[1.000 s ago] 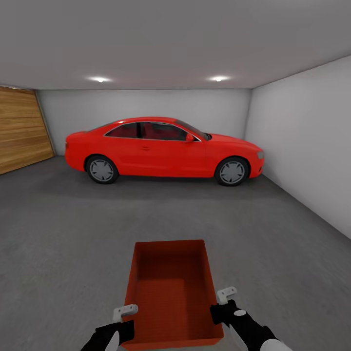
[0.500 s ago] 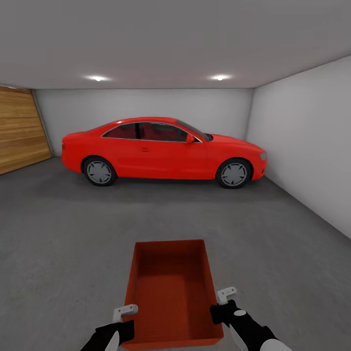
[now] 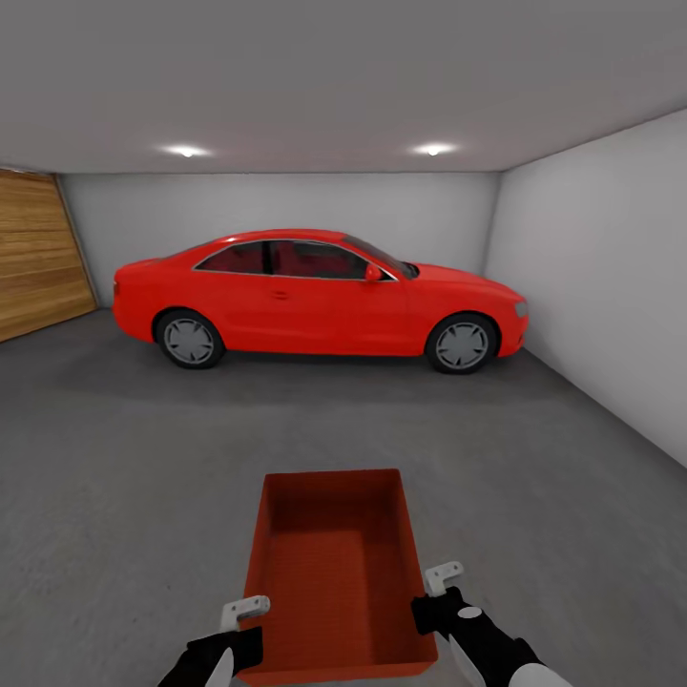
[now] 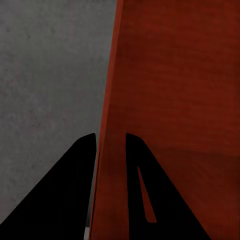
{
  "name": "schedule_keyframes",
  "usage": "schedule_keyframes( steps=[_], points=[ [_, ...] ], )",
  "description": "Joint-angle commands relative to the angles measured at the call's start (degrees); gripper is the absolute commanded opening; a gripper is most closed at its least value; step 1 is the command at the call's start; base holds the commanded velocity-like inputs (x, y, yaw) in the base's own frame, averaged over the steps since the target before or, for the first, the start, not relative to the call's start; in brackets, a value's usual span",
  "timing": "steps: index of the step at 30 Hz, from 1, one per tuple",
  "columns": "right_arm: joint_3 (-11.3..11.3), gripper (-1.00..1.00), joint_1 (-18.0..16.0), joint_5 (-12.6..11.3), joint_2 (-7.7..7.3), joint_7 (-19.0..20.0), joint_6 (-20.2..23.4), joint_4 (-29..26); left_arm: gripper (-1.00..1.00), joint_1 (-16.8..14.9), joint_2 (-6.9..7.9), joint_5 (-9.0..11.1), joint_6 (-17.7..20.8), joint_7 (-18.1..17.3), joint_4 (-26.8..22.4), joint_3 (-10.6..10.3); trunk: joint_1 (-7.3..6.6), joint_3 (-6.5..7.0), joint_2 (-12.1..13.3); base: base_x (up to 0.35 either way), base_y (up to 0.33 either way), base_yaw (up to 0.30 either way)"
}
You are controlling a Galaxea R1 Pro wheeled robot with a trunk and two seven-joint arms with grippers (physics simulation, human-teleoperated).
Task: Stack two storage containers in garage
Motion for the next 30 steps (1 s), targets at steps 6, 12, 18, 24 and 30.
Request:
schedule_keyframes(
  steps=[6, 12, 18, 24, 30],
  points=[
    [0.14, -1.0, -0.02, -0.05, 2.18, 1.84, -0.33, -0.28, -1.0, 0.05, -0.05, -0.46, 0.44, 0.66, 0.06, 0.05, 0.05, -0.02, -0.04, 0.324, 0.0, 0.0],
    [0.12, -1.0, -0.02, -0.11, 2.19, 1.84, -0.33, -0.34, -1.0, 0.05, -0.12, -0.46, 0.44, 0.66, 0.06, 0.05, 0.05, -0.02, -0.04, 0.324, 0.0, 0.0],
    [0.1, -1.0, -0.02, -0.07, 2.18, 1.84, -0.33, -0.36, -1.0, 0.05, -0.05, -0.46, 0.44, 0.66, 0.06, 0.05, 0.05, -0.02, -0.04, 0.324, 0.0, 0.0],
    [0.14, -1.0, -0.02, -0.1, 2.18, 1.81, -0.32, -0.35, -1.0, 0.05, -0.11, -0.46, 0.44, 0.66, 0.06, 0.05, 0.05, -0.02, -0.04, 0.253, 0.0, 0.0],
    [0.14, -1.0, -0.02, -0.08, 2.18, 1.84, -0.33, -0.36, -1.0, 0.05, -0.12, -0.46, 0.45, 0.66, 0.06, 0.05, 0.05, -0.02, -0.04, 0.017, 0.0, 0.0]
  ],
)
